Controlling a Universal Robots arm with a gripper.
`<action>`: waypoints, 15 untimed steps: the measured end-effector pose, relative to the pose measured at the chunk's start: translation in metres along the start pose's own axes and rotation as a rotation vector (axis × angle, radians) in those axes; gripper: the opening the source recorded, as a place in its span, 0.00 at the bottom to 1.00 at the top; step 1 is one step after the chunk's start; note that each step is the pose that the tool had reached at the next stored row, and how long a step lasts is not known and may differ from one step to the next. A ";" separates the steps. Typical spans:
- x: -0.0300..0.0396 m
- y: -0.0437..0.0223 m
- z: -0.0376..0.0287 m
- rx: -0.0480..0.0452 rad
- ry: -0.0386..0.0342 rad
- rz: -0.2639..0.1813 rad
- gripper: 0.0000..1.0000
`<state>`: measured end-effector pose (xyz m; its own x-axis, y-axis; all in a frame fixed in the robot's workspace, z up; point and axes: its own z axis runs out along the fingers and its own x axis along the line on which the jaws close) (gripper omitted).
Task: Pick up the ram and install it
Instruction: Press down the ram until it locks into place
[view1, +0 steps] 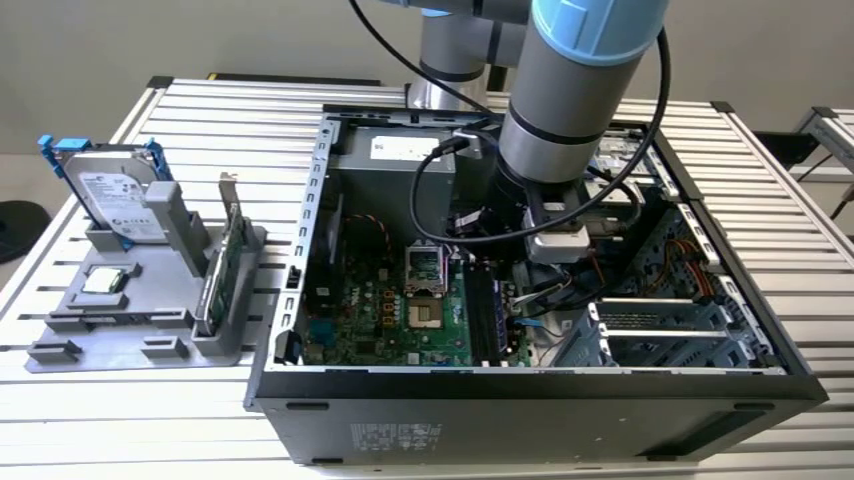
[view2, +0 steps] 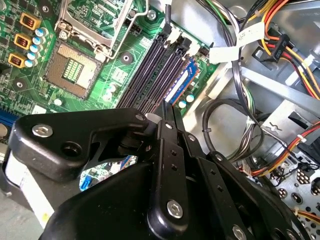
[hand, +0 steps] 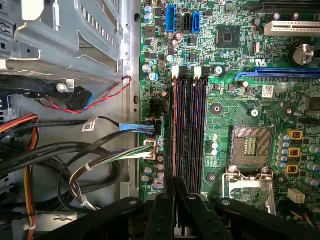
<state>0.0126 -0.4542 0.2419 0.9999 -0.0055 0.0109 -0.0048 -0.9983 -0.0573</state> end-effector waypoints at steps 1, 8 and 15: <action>0.0000 0.0000 0.0000 0.0000 0.0000 0.000 0.00; 0.0003 0.0002 0.0035 0.0001 0.0000 0.000 0.00; 0.0023 0.0005 0.0089 0.0000 0.0000 0.000 0.00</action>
<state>0.0150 -0.4542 0.2331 0.9999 -0.0060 0.0109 -0.0053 -0.9983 -0.0573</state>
